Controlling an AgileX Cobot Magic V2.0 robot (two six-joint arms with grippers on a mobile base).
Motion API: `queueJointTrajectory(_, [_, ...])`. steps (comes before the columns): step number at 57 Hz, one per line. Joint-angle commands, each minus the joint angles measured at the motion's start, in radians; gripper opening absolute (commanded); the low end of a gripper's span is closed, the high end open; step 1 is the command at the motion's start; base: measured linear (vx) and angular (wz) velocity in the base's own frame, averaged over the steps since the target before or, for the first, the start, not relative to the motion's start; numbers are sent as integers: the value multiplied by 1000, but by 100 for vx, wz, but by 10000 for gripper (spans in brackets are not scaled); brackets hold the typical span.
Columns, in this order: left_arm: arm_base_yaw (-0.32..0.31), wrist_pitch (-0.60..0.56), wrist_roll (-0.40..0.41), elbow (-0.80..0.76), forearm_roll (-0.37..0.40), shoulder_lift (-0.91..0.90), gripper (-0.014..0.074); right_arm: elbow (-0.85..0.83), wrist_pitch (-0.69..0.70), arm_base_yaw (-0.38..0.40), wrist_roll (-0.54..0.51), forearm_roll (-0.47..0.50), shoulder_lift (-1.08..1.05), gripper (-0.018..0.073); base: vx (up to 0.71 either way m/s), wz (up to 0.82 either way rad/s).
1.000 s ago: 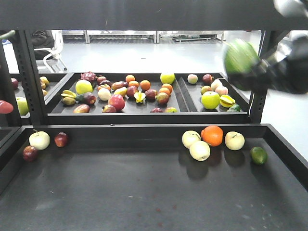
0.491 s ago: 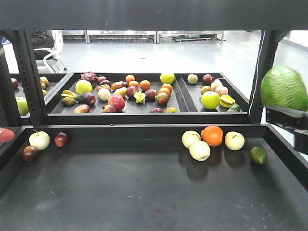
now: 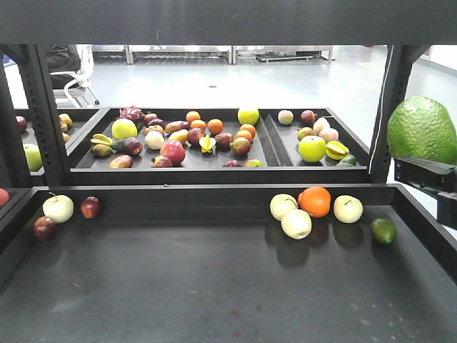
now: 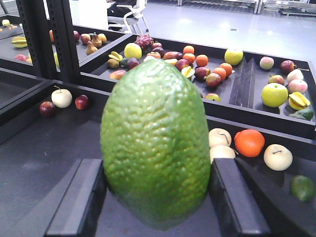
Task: Pick snacks and fruit into basket
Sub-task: 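Lift the lime with the right gripper and raise it high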
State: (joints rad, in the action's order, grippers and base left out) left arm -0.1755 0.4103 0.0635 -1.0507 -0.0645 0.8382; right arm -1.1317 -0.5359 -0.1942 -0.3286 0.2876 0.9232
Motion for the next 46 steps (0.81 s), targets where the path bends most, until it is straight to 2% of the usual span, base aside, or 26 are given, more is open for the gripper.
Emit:
queueJointTrajectory(1, [-5, -87, 8, -26, 7, -7, -6, -29, 95, 1, -6, 12, -14, -6, 0, 0])
queueJointTrajectory(46, [-5, -87, 8, -26, 7, -7, -6, -29, 95, 1, -6, 12, -10, -6, 0, 0])
